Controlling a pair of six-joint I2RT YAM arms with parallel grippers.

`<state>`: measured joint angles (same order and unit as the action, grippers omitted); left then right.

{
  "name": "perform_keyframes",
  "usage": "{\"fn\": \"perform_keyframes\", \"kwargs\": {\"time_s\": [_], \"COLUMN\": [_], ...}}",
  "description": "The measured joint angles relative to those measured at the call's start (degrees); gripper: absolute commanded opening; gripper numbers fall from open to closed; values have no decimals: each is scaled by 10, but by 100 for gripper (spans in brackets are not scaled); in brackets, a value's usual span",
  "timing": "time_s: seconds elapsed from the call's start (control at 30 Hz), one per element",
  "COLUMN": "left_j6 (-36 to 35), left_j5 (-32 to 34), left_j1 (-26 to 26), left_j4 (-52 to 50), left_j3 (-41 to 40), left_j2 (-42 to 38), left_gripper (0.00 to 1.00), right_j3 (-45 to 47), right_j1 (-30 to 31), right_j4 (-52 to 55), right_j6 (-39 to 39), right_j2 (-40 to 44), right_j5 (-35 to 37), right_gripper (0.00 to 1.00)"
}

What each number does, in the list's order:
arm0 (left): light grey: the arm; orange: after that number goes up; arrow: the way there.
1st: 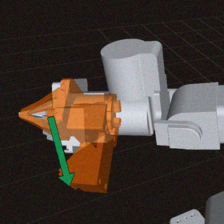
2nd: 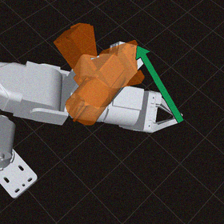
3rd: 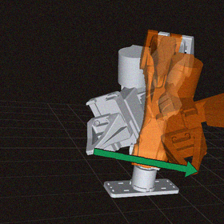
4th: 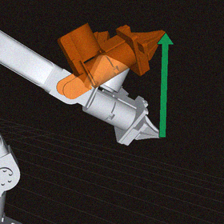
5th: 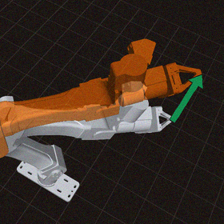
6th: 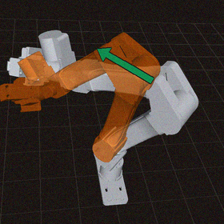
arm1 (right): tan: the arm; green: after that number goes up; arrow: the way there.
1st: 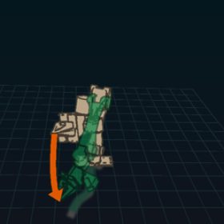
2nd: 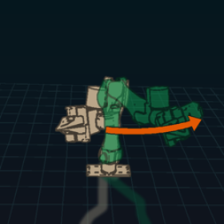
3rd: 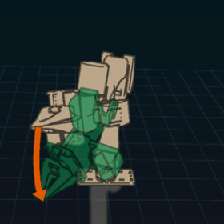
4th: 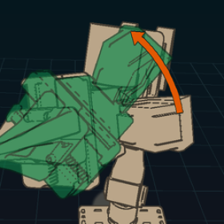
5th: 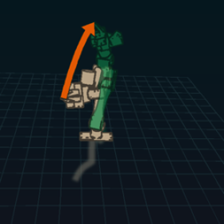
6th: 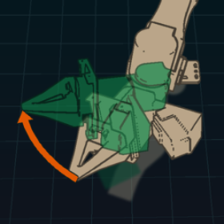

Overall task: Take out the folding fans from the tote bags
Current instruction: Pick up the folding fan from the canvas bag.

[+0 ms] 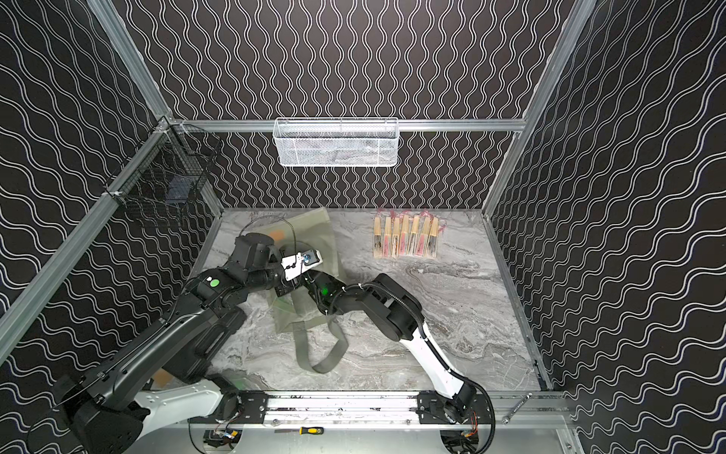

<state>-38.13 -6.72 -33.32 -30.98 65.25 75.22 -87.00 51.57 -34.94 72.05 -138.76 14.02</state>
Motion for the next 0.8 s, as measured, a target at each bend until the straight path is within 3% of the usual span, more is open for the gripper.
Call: {"fn": "perform_keyframes", "kwargs": {"time_s": [0.2, 0.37, 0.8], "left_j6": [0, 0, 0], "left_j5": [-1, -1, -12], "left_j1": [0, 0, 0], "left_j4": [0, 0, 5], "left_j3": [0, 0, 0], "left_j2": [0, 0, 0], "left_gripper": [0, 0, 0], "right_j3": [-54, -63, 71], "right_j1": [-20, -26, -26], "right_j4": [-22, -32, -27], "right_j6": [30, 34, -21], "right_j2": [-48, -57, 63], "right_j5": [-48, -79, -113], "right_gripper": [41, 24, 14]}}
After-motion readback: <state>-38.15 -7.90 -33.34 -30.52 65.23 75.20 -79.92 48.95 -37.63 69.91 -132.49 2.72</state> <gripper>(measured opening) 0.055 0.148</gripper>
